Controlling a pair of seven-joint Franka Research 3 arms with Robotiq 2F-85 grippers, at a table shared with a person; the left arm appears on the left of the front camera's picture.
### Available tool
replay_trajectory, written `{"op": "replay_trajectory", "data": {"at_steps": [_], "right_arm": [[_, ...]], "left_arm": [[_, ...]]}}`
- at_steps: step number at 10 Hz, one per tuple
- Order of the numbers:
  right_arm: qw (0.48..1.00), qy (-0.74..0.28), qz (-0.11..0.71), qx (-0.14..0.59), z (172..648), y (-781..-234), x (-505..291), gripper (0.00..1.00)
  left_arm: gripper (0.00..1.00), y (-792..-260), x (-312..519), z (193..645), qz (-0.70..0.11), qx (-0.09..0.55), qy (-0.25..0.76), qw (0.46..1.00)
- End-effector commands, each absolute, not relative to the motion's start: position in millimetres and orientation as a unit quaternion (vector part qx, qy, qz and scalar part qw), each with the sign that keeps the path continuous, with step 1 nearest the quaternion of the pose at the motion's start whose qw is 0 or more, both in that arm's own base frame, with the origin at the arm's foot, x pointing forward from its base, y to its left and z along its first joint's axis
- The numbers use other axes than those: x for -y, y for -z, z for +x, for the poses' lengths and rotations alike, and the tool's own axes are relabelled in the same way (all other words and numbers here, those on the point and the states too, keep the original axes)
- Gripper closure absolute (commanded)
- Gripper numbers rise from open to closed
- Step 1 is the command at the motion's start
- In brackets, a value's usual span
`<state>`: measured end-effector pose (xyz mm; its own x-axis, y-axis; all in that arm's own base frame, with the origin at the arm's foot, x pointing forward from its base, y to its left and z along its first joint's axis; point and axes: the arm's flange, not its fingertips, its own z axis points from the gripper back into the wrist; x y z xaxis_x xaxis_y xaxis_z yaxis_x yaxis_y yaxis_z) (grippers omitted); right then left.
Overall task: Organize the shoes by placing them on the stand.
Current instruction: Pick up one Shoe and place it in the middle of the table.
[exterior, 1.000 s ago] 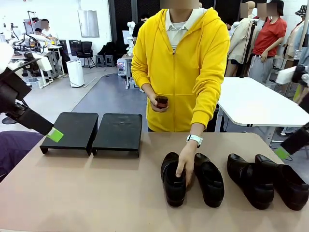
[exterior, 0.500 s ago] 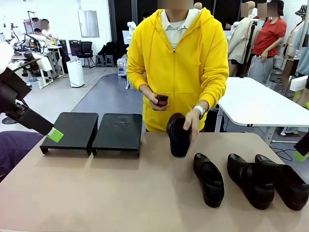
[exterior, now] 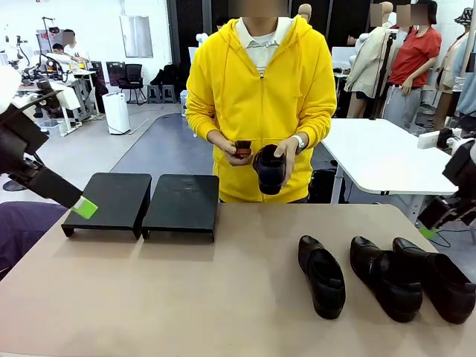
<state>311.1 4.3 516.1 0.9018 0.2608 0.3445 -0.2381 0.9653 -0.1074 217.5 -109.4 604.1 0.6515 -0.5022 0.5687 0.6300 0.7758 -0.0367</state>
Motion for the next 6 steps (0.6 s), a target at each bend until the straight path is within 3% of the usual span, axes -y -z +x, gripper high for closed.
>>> {"op": "replay_trajectory", "data": {"at_steps": [1,6], "right_arm": [[0.974,-0.109,-0.055,0.189,326.2,-471.3,15.3,0.00],[0.983,-0.065,-0.036,0.169,373.2,-400.6,30.3,0.00]], "left_arm": [[0.00,-603.6,108.8,217.5,-0.123,0.273,0.321,0.898],[0.00,-603.6,108.8,217.5,-0.123,0.273,0.321,0.898]]}}
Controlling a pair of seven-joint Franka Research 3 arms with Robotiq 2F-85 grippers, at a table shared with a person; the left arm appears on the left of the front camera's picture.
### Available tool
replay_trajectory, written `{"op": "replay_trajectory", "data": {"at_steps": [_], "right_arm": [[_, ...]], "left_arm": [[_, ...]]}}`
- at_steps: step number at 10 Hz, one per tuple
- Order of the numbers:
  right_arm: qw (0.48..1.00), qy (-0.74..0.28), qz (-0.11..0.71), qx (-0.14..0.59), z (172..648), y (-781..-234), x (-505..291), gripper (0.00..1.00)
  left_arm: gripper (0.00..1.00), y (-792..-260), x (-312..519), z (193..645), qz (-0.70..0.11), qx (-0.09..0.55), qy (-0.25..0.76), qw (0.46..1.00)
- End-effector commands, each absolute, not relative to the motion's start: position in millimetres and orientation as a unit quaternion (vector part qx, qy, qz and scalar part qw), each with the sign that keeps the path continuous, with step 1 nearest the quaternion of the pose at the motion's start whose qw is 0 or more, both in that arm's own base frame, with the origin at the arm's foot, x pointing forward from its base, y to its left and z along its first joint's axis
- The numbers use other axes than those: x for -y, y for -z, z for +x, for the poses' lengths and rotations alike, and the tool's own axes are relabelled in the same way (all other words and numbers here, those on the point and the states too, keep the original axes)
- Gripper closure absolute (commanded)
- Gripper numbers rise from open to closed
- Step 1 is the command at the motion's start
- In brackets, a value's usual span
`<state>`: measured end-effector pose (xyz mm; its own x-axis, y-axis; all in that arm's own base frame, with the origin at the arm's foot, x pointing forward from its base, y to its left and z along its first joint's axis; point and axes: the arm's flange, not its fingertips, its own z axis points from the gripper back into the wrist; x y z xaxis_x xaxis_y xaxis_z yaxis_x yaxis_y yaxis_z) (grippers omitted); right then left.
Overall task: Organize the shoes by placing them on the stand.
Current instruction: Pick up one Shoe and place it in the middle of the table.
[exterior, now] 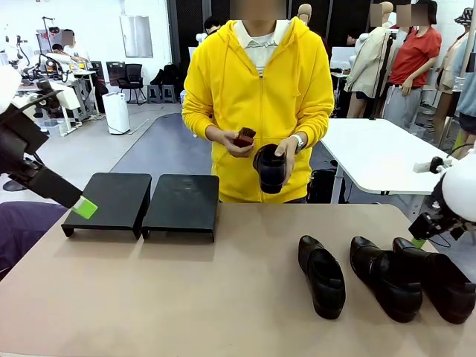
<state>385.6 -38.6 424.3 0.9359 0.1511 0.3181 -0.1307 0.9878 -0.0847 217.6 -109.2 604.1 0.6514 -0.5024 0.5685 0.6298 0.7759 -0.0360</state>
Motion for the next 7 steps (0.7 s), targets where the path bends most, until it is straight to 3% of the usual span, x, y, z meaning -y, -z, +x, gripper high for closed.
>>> {"op": "replay_trajectory", "data": {"at_steps": [1,2,3,7], "right_arm": [[0.987,-0.039,-0.025,0.154,380.4,-391.4,22.9,0.00],[0.988,-0.001,-0.020,0.154,383.8,-391.4,17.2,0.00],[0.986,-0.064,-0.028,0.153,391.5,-409.0,35.3,0.00],[0.991,-0.048,-0.019,0.126,405.2,-392.5,25.0,0.00]], "left_arm": [[0.00,-603.6,108.8,217.5,-0.123,0.273,0.321,0.898],[0.00,-603.6,108.8,217.5,-0.123,0.273,0.321,0.898],[0.00,-603.6,108.8,217.5,-0.123,0.273,0.321,0.898],[0.00,-603.6,108.8,217.5,-0.123,0.273,0.321,0.898]]}}
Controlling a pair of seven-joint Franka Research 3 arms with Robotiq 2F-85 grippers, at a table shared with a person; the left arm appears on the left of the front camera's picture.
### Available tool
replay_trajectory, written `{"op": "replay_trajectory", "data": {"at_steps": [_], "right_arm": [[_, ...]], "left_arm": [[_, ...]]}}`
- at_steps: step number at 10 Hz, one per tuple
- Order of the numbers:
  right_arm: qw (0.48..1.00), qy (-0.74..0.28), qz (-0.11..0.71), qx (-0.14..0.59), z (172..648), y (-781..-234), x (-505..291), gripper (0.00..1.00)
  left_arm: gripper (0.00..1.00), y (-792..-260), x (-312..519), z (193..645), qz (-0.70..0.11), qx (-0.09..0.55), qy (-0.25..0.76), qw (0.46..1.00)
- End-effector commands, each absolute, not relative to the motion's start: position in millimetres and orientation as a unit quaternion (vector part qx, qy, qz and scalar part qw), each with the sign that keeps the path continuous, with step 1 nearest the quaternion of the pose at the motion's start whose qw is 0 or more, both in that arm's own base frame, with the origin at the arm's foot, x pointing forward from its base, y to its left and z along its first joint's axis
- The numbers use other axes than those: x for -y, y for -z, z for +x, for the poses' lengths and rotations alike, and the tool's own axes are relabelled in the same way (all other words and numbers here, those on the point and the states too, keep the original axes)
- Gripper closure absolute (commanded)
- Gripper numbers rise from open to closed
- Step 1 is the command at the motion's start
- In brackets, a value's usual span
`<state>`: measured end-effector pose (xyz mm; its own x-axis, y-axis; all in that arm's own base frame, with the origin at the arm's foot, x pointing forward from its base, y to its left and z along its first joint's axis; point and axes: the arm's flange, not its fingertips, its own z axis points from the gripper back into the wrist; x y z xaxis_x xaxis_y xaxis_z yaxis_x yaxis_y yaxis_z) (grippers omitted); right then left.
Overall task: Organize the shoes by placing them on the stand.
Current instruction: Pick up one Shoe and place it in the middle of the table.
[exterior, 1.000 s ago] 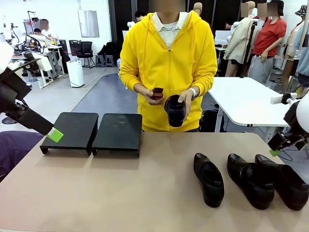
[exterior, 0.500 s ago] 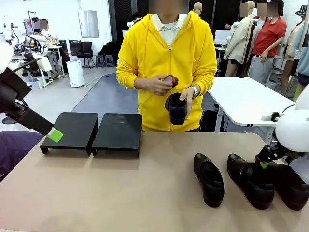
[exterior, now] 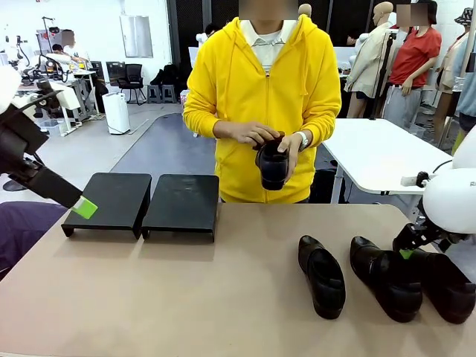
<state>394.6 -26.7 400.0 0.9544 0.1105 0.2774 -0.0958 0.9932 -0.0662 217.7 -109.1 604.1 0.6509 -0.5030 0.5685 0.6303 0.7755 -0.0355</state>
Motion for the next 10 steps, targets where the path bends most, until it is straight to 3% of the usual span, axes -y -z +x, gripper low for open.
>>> {"op": "replay_trajectory", "data": {"at_steps": [1,5,10], "right_arm": [[0.992,-0.057,-0.002,0.115,413.6,-384.2,25.7,0.00],[0.995,-0.053,0.017,0.078,440.0,-352.8,26.9,0.00],[0.993,-0.074,0.013,0.085,438.1,-358.3,23.1,0.00]], "left_arm": [[0.00,-603.6,108.8,217.5,-0.123,0.273,0.321,0.898],[0.00,-603.6,108.8,217.5,-0.123,0.273,0.321,0.898],[0.00,-603.6,108.8,217.5,-0.123,0.273,0.321,0.898]]}}
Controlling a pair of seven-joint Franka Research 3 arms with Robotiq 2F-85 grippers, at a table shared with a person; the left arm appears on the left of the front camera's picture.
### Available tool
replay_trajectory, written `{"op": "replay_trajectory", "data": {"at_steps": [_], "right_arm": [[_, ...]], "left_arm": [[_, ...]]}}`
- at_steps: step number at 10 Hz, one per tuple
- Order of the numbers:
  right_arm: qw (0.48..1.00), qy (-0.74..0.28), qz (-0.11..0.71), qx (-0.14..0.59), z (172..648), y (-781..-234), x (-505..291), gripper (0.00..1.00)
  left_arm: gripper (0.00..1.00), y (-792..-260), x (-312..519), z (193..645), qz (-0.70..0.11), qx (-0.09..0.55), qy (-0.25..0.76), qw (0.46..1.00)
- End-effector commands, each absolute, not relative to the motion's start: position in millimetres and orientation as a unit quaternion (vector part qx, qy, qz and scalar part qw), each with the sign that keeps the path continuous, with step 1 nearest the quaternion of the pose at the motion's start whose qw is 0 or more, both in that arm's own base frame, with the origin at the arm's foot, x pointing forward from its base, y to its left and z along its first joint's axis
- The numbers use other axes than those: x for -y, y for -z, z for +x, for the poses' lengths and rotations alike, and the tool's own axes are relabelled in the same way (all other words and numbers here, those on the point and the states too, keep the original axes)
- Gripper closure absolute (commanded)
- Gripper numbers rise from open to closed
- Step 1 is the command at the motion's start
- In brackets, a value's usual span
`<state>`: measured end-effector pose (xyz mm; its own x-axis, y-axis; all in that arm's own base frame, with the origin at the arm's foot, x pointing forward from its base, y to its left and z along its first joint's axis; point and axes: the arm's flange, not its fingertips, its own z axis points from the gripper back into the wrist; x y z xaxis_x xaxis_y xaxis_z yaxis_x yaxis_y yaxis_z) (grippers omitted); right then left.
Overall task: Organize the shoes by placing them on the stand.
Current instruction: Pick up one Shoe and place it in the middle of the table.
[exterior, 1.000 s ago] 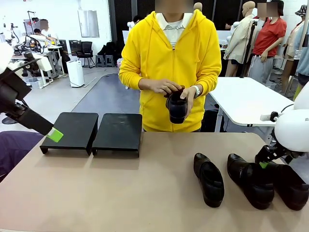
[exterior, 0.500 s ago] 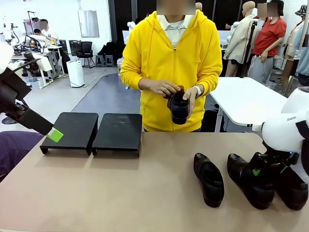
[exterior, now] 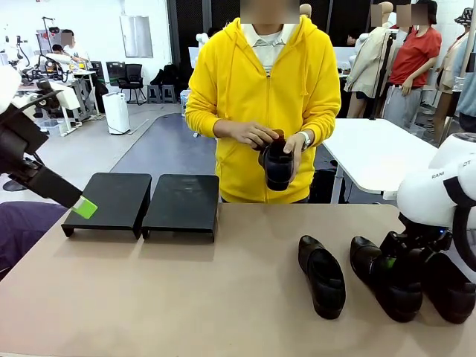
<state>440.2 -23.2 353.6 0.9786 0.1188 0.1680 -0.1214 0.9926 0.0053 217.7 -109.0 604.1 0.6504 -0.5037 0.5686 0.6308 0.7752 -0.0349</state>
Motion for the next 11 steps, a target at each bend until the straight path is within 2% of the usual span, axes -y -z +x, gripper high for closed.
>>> {"op": "replay_trajectory", "data": {"at_steps": [1,2,3,4,5,11], "right_arm": [[0.993,-0.083,0.005,0.078,439.2,-358.2,18.2,0.00],[0.994,-0.087,0.002,0.071,441.5,-356.3,12.3,0.00],[0.994,-0.091,-0.009,0.067,445.3,-354.7,9.4,0.35],[0.993,-0.100,-0.006,0.061,445.0,-353.1,7.1,0.95],[0.993,-0.101,-0.009,0.062,444.4,-353.0,6.7,1.00],[0.994,-0.096,-0.001,0.051,438.9,-356.0,7.9,1.00]], "left_arm": [[0.00,-603.6,108.8,217.5,-0.123,0.273,0.321,0.898],[0.00,-603.6,108.8,217.5,-0.123,0.273,0.321,0.898],[0.00,-603.6,108.8,217.5,-0.123,0.273,0.321,0.898],[0.00,-603.6,108.8,217.5,-0.123,0.273,0.321,0.898],[0.00,-603.6,108.8,217.5,-0.123,0.273,0.321,0.898],[0.00,-603.6,108.8,217.5,-0.123,0.273,0.321,0.898]]}}
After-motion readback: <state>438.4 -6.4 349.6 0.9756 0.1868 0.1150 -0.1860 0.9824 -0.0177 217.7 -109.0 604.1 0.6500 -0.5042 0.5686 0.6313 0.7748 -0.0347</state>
